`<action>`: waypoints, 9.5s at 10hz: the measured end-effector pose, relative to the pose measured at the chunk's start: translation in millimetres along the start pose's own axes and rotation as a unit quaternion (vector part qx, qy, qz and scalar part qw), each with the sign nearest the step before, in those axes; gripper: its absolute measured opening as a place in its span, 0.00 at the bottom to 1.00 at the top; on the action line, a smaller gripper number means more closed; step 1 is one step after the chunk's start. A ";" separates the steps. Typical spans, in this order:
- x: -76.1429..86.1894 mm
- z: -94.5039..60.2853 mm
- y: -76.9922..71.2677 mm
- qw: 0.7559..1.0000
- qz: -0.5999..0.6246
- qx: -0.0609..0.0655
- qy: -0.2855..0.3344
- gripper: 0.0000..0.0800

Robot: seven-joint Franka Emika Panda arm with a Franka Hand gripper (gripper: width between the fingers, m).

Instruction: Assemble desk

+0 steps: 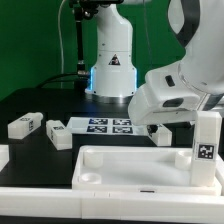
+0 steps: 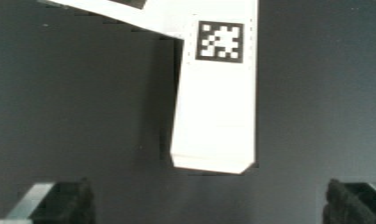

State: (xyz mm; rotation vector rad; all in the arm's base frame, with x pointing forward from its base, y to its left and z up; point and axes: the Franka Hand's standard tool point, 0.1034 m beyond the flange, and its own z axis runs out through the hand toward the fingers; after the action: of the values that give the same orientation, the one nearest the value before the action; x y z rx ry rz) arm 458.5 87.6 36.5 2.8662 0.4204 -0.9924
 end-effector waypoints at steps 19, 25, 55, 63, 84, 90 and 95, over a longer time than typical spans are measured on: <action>-11.7 31.2 -2.2 0.986 0.018 -0.003 -0.168 0.81; -5.1 41.0 -0.3 0.986 0.019 -0.002 -0.163 0.81; -37.5 -149.1 91.5 0.965 0.069 0.069 0.242 0.36; -28.2 -164.9 121.2 0.875 0.147 0.075 0.455 0.36; 16.9 -165.8 201.9 0.834 0.143 -0.016 0.533 0.36; 25.9 -155.7 197.2 0.839 0.145 -0.011 0.525 0.36; 27.9 -155.0 196.7 0.839 0.144 -0.011 0.525 0.36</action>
Offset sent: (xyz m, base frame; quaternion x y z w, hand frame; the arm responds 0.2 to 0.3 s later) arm -0.0143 0.0039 0.0008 -0.0443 -0.1696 -0.0910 0.9803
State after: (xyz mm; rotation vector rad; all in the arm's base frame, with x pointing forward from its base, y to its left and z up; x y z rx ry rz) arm 627.2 -69.4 138.4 3.0238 0.0149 0.7030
